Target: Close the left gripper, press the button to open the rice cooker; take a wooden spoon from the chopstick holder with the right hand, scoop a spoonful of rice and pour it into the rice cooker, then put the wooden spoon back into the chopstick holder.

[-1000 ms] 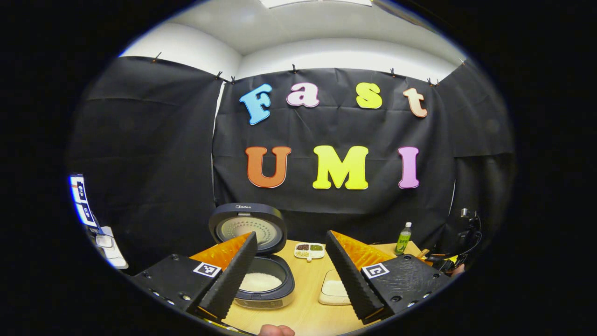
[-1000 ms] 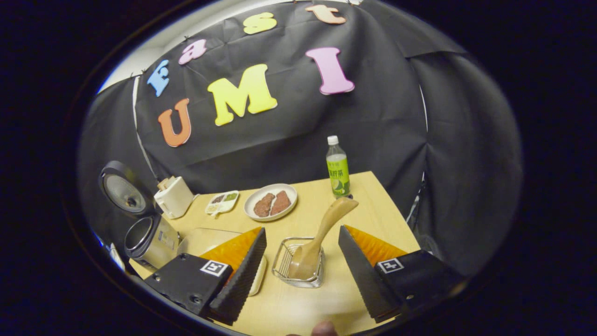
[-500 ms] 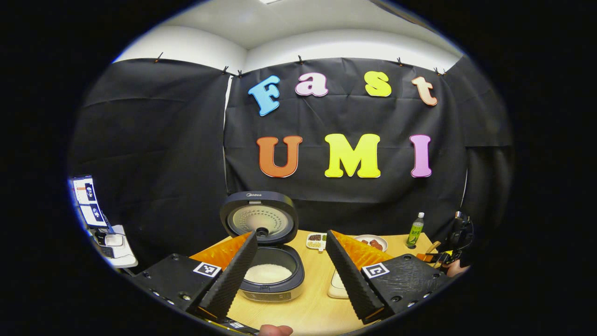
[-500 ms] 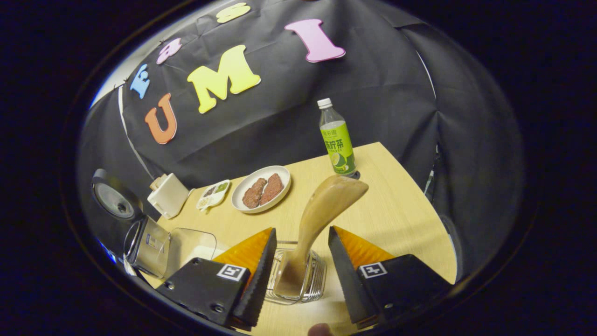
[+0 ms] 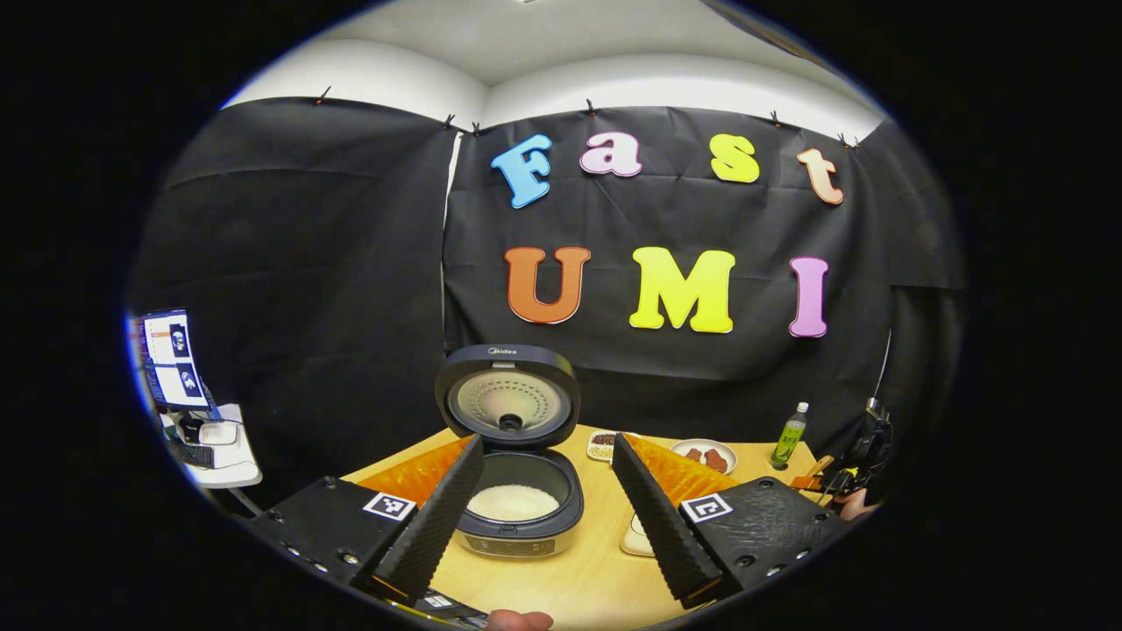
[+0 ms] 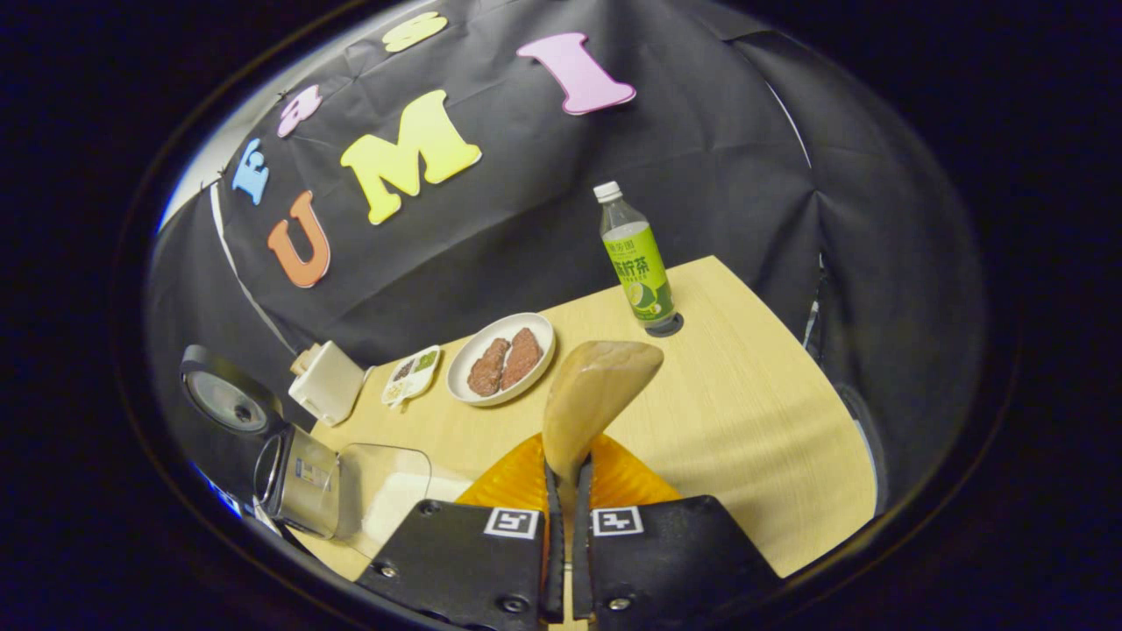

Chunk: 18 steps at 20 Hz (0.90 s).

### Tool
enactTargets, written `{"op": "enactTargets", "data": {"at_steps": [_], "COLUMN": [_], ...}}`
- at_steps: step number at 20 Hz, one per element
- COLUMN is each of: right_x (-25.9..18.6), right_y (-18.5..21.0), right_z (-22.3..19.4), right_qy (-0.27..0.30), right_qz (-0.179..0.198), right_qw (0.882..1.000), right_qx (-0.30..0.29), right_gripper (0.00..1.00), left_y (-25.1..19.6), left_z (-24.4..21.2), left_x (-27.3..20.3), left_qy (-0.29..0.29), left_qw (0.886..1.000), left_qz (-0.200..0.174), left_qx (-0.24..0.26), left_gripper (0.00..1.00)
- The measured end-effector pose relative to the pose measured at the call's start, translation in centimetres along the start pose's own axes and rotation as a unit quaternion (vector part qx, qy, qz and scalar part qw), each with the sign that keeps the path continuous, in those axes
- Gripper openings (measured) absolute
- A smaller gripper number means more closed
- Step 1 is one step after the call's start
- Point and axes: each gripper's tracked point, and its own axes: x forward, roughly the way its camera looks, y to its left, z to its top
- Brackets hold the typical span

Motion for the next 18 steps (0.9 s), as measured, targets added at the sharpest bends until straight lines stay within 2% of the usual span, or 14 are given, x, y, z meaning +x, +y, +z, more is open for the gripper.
{"op": "enactTargets", "data": {"at_steps": [6,11,15,18], "right_x": [-3.8,-6.7,-6.3,-4.2], "right_y": [3.4,11.5,18.4,21.3], "right_z": [4.7,7.1,5.4,1.5], "right_qy": [-0.054,-0.078,-0.076,-0.047], "right_qz": [-0.017,0.006,0.028,0.033], "right_qw": [0.998,0.994,0.989,0.987], "right_qx": [-0.023,-0.077,-0.122,-0.149], "right_gripper": [0.08,0.08,0.08,0.08], "left_y": [2.0,4.0,7.7,9.8], "left_z": [1.0,2.0,2.1,2.0], "left_x": [-0.2,-0.5,-0.4,-0.1], "left_qy": [-0.018,-0.036,-0.04,-0.039], "left_qw": [1.0,0.999,0.999,0.999], "left_qz": [-0.009,-0.03,-0.01,0.005], "left_qx": [-0.015,-0.017,-0.005,0.003], "left_gripper": [0.95,0.95,0.95,0.95]}}
